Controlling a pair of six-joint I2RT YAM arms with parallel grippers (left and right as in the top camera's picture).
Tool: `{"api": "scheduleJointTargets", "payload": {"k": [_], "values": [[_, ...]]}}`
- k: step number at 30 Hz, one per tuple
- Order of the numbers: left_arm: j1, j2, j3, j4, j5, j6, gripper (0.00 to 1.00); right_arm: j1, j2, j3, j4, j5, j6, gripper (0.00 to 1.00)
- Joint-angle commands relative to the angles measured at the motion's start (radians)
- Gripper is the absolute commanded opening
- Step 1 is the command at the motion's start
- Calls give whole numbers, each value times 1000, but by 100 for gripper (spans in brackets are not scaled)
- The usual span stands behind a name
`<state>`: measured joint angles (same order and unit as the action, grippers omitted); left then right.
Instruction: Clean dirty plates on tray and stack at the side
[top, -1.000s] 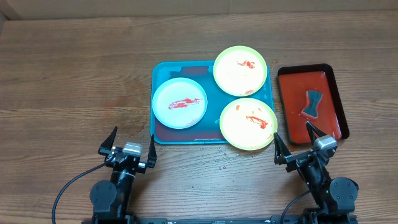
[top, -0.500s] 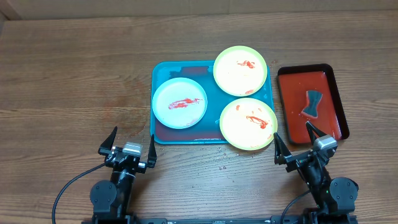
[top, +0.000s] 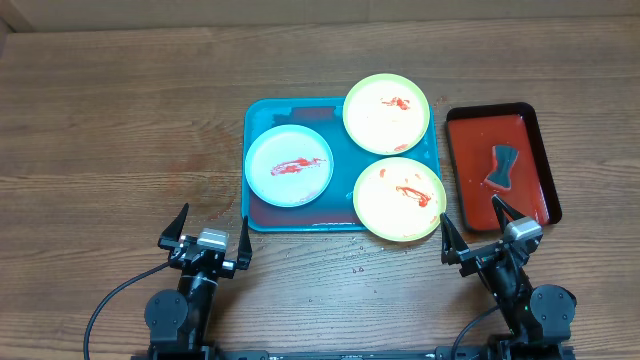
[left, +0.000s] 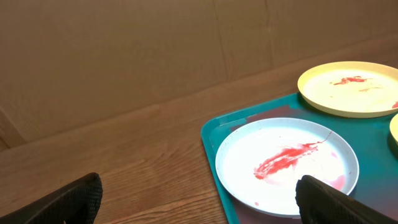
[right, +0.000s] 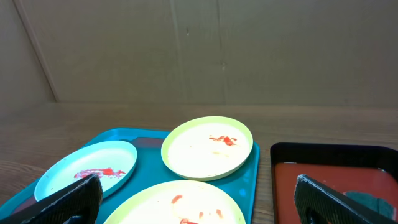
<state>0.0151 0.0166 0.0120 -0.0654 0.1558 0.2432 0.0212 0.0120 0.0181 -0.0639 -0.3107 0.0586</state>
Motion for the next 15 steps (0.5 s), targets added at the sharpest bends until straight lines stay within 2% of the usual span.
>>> {"api": "scheduleJointTargets", "payload": {"k": [1,15], "values": [[6,-12,-7,3,-9,15,100,6,-9,-10,10,-5,-3,100],[6,-12,-7,24,-8,15,100,6,-9,-10,15,-5,-3,100]]}}
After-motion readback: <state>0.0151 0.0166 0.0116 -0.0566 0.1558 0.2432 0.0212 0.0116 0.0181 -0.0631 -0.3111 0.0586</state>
